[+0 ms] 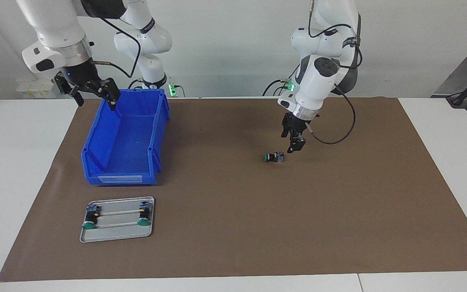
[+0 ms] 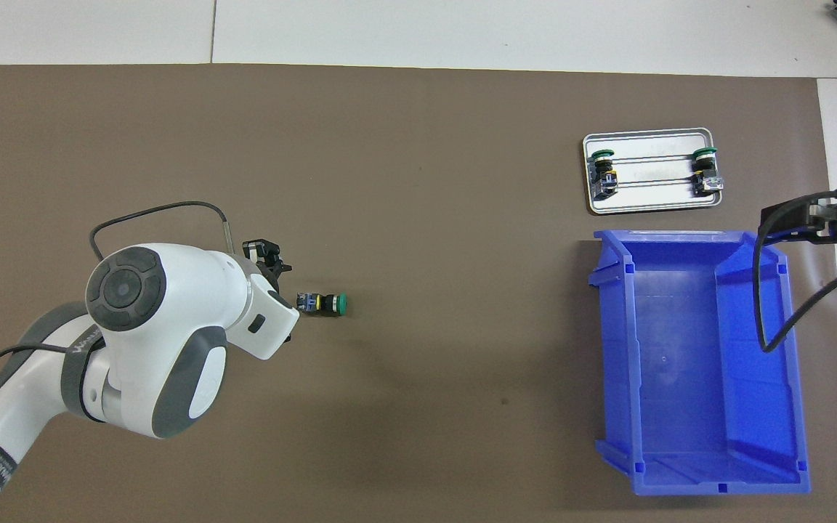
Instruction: Place and press button with both arms
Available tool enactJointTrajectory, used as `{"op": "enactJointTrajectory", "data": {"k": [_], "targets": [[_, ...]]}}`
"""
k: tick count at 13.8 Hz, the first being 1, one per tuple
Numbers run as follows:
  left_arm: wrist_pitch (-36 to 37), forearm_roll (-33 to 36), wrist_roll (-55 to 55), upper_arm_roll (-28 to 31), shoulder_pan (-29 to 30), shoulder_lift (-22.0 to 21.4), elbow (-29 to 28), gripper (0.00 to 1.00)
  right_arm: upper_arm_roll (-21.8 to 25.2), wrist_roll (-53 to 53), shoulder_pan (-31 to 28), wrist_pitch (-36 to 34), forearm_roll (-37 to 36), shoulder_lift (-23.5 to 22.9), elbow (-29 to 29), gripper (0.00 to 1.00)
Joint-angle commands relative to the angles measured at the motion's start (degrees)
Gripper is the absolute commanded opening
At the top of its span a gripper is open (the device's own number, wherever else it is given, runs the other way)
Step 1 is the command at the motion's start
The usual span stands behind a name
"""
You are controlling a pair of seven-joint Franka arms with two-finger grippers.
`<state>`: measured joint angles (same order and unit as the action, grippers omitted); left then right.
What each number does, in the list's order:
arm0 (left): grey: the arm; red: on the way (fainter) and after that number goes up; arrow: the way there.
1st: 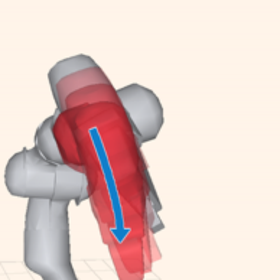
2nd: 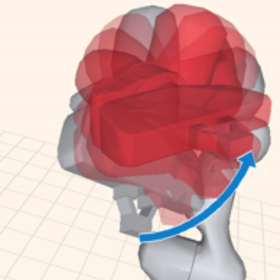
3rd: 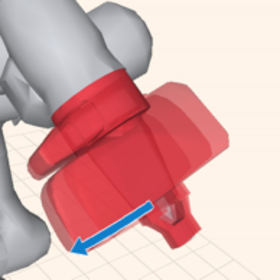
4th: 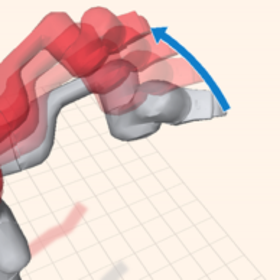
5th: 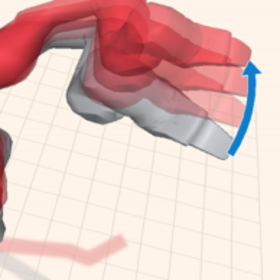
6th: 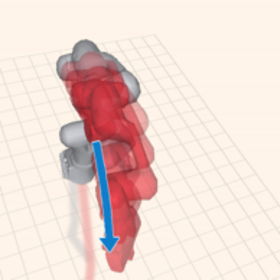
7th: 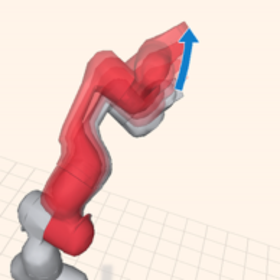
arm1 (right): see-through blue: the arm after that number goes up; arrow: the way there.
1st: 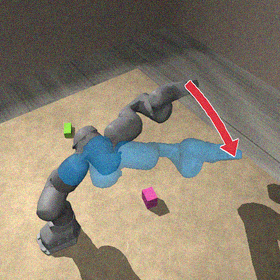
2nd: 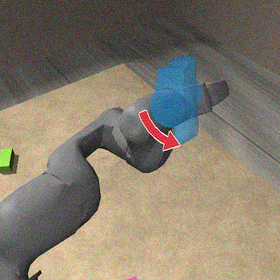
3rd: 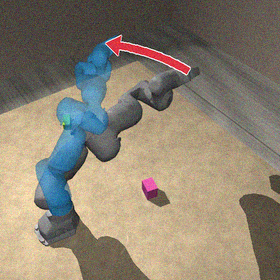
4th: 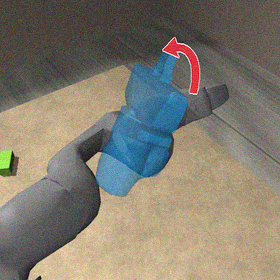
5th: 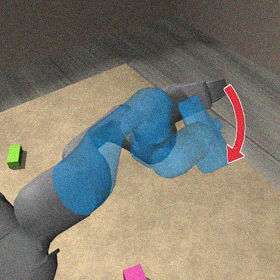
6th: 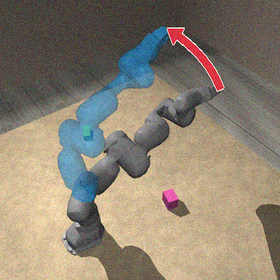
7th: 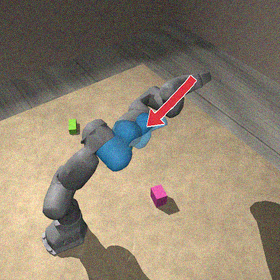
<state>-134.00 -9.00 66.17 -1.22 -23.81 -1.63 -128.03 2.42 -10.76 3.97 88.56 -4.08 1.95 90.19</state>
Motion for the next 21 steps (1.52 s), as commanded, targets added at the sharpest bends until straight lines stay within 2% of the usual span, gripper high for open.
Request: {"op": "enactJointTrajectory", "data": {"k": [1,4,14,16,17,21], "targets": [[-3.63,-0.58,-2.27,0.87,-1.94,0.39,-1.79,0.80,-0.31,1.62,-0.45,0.57,0.04,1.48,1.57,1.00],[-5.92,-0.58,-4.29,0.87,-3.52,2.59,-1.88,0.80,-0.31,1.62,-0.45,0.57,0.04,1.48,1.57,1.00],[-7.06,-0.66,-7.37,0.87,-5.63,6.46,-2.05,0.80,-0.31,1.62,-0.45,0.57,0.04,1.48,1.66,1.00],[-7.41,-0.66,-7.37,0.87,-5.63,6.81,-2.05,0.89,-0.31,1.62,-0.45,0.57,0.04,1.48,1.57,1.00],[-8.29,-0.66,-7.37,0.87,-5.63,6.90,-2.05,1.00,-0.31,1.62,-0.45,0.57,0.04,1.48,1.66,1.00],[-8.91,-0.58,-7.28,0.87,-5.89,6.90,-2.05,1.00,-0.31,1.62,-0.45,0.57,0.04,1.48,1.57,1.00]]}}
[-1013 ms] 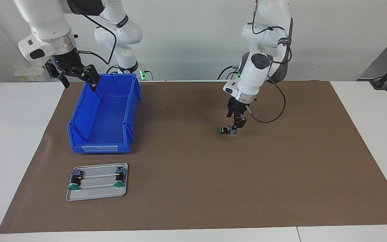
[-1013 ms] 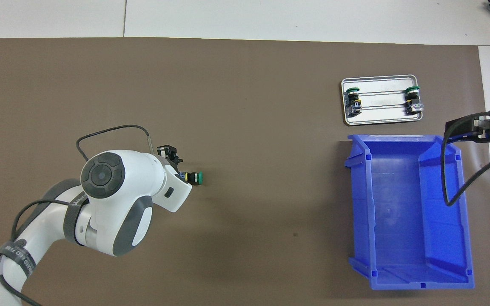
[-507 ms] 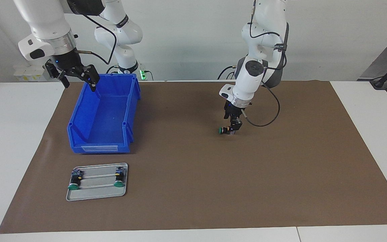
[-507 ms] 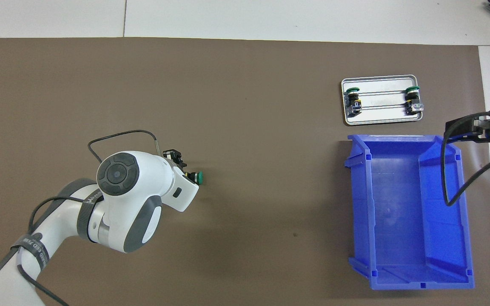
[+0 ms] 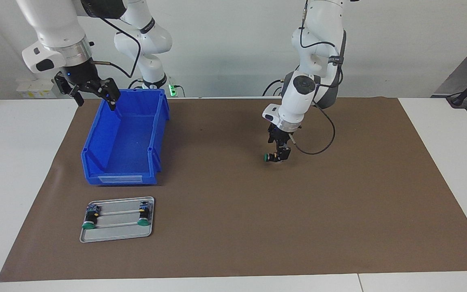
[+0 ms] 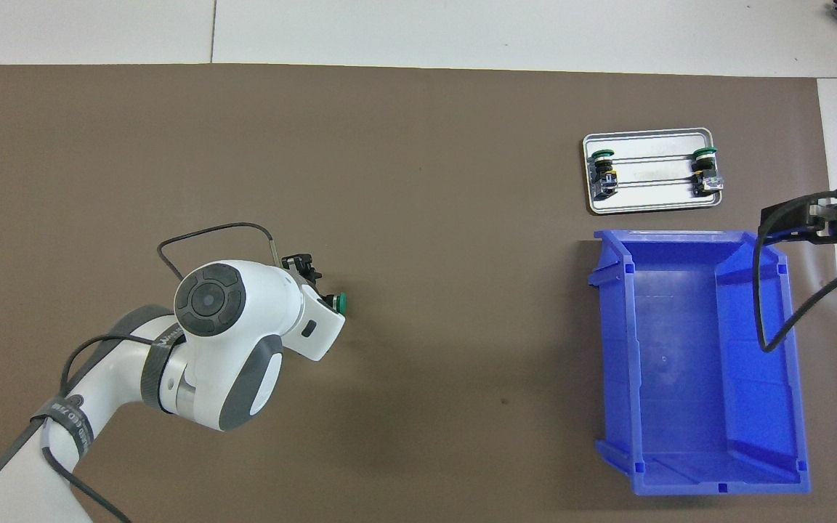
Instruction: Place and press button with both arms
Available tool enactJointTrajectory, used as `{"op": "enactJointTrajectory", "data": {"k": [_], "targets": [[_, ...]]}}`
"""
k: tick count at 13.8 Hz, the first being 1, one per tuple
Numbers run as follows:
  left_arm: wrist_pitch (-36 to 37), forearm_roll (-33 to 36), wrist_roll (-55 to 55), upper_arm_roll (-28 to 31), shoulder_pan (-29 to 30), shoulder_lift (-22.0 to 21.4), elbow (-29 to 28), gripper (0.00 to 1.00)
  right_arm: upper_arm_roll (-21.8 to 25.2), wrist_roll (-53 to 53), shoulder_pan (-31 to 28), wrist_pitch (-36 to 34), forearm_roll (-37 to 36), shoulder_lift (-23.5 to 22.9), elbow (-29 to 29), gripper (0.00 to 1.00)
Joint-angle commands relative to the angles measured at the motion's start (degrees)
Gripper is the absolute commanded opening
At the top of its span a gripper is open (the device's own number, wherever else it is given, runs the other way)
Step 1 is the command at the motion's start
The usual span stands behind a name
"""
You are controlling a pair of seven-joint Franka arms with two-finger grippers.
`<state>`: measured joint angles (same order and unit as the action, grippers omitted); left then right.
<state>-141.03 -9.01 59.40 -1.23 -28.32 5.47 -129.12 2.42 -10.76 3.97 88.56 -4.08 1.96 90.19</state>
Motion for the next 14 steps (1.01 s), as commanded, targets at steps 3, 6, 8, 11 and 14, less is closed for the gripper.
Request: {"op": "enactJointTrajectory", "data": {"k": [3,6,8,11,14], "targets": [[-2.76,-0.65,-0.69,0.88,-1.65,-0.19,-1.92,1.00,-0.31,1.62,-0.45,0.57,0.04,1.47,1.57,1.00],[-6.71,-0.57,-0.69,0.88,-2.27,0.33,-4.21,1.00,-0.31,1.62,-0.45,0.57,0.04,1.47,1.66,1.00],[-7.85,-0.65,-1.04,0.88,-2.88,1.38,-4.21,1.00,-0.31,1.62,-0.45,0.57,0.04,1.47,1.57,1.00],[-11.63,-0.65,-3.23,0.88,-4.20,3.84,-4.12,1.00,-0.31,1.62,-0.45,0.57,-0.05,1.47,1.57,1.00],[-12.96,-0.57,-3.76,0.96,-4.82,5.25,-4.03,1.00,-0.31,1.62,-0.45,0.57,0.04,1.47,1.66,1.00]]}}
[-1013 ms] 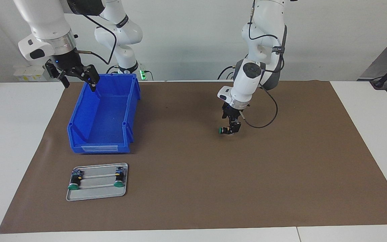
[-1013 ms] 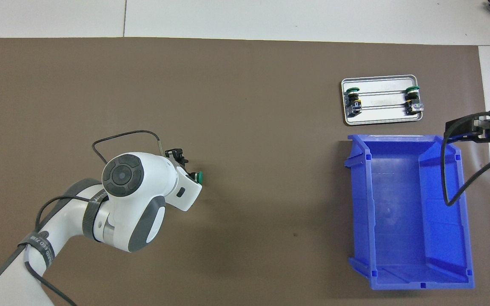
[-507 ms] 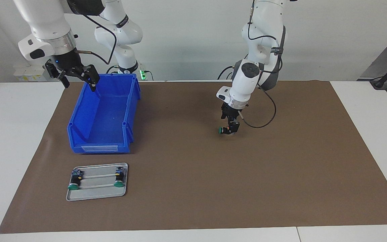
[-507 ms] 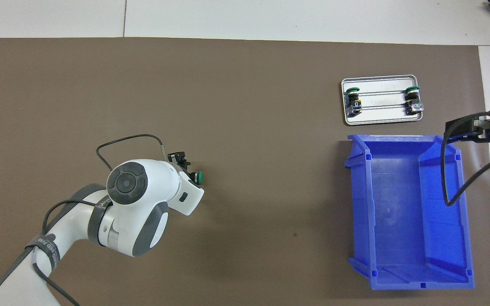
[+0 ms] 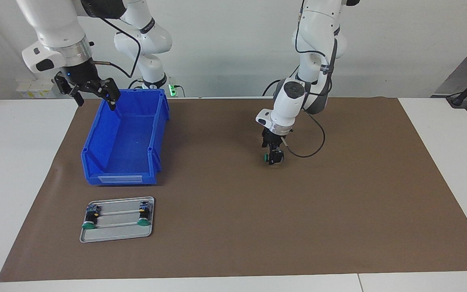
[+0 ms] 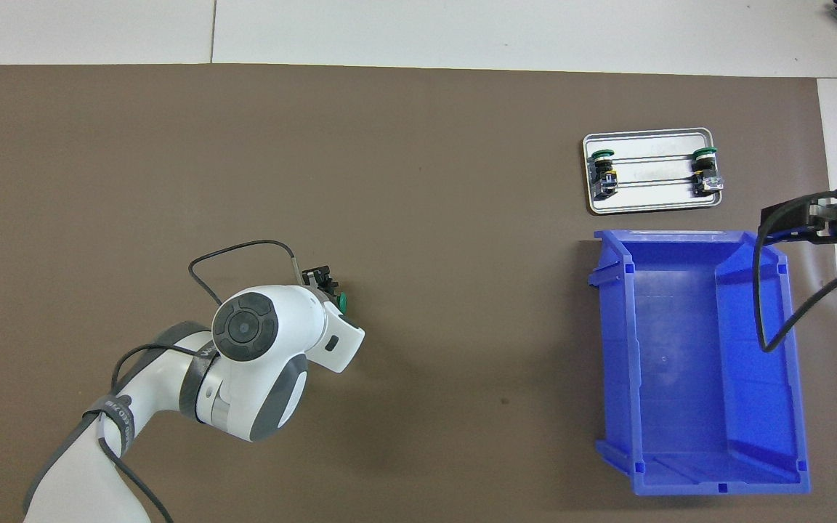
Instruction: Place and press button with both arms
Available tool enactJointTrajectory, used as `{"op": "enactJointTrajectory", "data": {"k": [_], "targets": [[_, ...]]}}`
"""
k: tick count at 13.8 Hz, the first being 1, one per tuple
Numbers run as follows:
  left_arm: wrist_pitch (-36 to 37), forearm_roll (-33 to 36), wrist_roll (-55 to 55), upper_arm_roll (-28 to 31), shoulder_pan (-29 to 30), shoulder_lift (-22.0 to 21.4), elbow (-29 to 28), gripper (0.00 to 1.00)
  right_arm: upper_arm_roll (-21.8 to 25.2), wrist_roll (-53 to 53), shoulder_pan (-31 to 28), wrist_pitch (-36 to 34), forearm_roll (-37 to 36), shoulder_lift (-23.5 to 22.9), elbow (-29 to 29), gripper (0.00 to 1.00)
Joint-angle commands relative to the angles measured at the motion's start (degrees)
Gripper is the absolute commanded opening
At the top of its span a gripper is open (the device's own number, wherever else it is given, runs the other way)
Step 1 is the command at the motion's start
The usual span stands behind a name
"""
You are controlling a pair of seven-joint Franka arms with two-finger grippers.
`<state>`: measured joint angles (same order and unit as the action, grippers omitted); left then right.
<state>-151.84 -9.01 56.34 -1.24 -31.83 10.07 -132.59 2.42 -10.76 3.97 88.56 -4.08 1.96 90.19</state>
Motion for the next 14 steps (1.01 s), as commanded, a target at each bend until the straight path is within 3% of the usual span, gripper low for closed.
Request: {"op": "enactJointTrajectory", "data": {"k": [1,3,6,11,14], "targets": [[-2.05,-0.65,-0.54,0.98,-1.30,0.65,-0.56,1.00,-0.31,1.62,-0.45,0.57,0.04,1.47,1.57,1.00],[-1.88,-0.57,-0.36,0.98,-1.21,0.65,-0.56,0.99,-0.31,1.62,-0.45,0.57,0.04,1.47,1.57,1.00],[-1.26,-0.48,0.25,1.15,-1.13,0.74,-0.13,0.83,-0.31,1.62,-0.45,0.57,0.04,1.47,1.57,1.00],[-0.91,-0.21,2.72,1.15,-0.42,0.83,1.02,0.81,-0.31,1.62,-0.45,0.57,0.04,1.47,1.57,1.00],[-0.39,-0.04,2.81,1.33,-0.42,0.83,1.02,0.67,-0.31,1.62,-0.45,0.57,0.04,1.47,1.57,1.00]]}}
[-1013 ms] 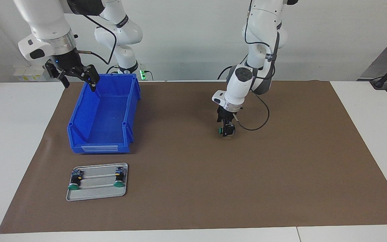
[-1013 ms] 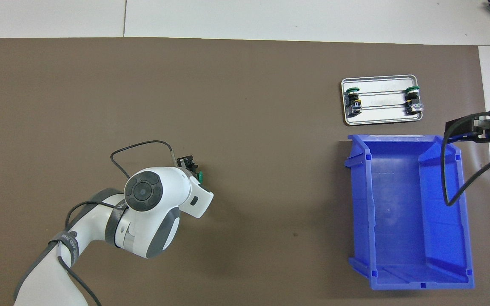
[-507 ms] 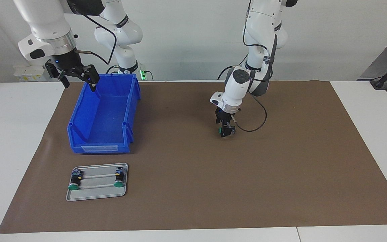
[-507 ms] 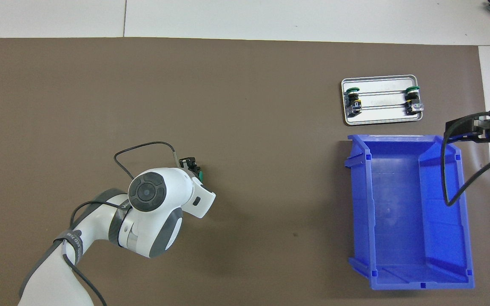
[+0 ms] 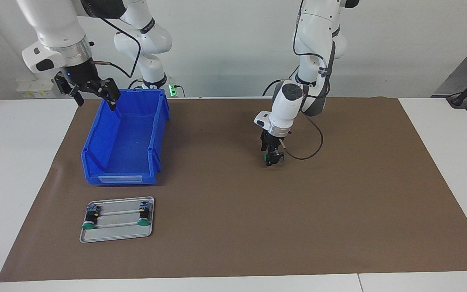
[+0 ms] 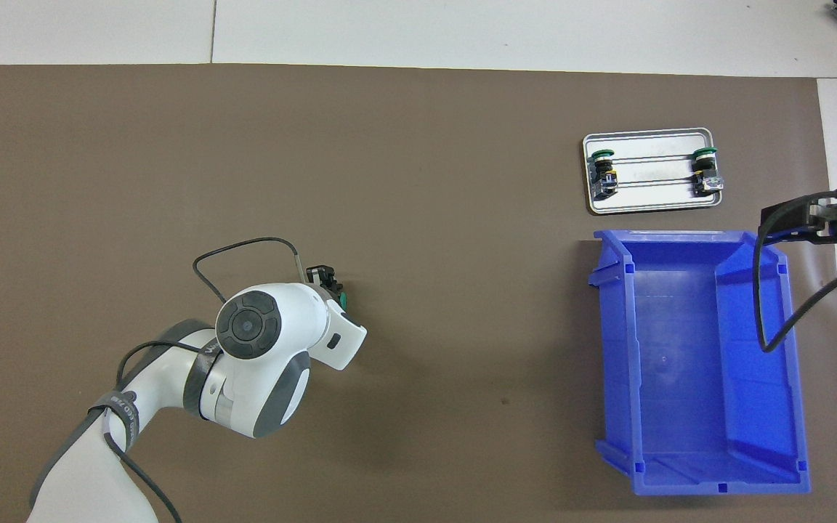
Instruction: Place and press button with both arms
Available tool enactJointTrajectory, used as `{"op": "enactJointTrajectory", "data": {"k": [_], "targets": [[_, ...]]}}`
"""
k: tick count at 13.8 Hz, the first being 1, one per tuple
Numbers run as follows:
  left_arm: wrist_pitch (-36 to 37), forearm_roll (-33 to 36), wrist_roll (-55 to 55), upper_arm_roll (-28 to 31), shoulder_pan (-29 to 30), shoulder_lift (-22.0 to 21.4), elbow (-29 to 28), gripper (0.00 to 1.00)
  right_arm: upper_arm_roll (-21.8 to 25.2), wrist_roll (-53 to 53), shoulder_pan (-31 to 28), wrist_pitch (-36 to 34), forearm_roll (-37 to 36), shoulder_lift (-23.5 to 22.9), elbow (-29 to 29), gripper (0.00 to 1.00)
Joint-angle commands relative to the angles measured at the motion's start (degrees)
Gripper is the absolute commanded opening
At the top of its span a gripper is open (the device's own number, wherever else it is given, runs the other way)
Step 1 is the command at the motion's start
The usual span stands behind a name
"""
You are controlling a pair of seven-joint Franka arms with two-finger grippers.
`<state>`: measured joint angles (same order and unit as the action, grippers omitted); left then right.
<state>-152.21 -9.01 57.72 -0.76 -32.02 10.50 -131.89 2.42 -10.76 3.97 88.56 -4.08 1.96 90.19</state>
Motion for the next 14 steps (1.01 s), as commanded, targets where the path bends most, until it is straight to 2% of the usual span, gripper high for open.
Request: {"op": "enactJointTrajectory", "data": {"k": [1,3,5,8,14], "targets": [[0.42,0.05,1.34,0.85,-0.24,0.39,0.32,0.61,-0.31,1.62,-0.45,0.57,0.04,1.46,1.66,1.00],[0.77,0.31,1.34,0.94,-0.24,0.39,0.41,0.45,-0.31,1.62,-0.45,0.57,0.04,1.46,1.57,1.00],[1.30,0.66,1.34,0.94,-0.07,0.39,1.37,0.35,-0.31,1.62,-0.45,0.57,0.04,1.46,1.57,1.00],[8.22,0.66,1.43,1.02,0.37,0.48,5.67,0.16,-0.31,1.62,-0.45,0.57,-0.05,1.46,1.57,1.00],[9.39,0.58,0.73,1.20,2.04,1.27,9.11,0.09,-0.31,1.62,-0.45,0.57,0.04,1.46,1.57,1.00]]}}
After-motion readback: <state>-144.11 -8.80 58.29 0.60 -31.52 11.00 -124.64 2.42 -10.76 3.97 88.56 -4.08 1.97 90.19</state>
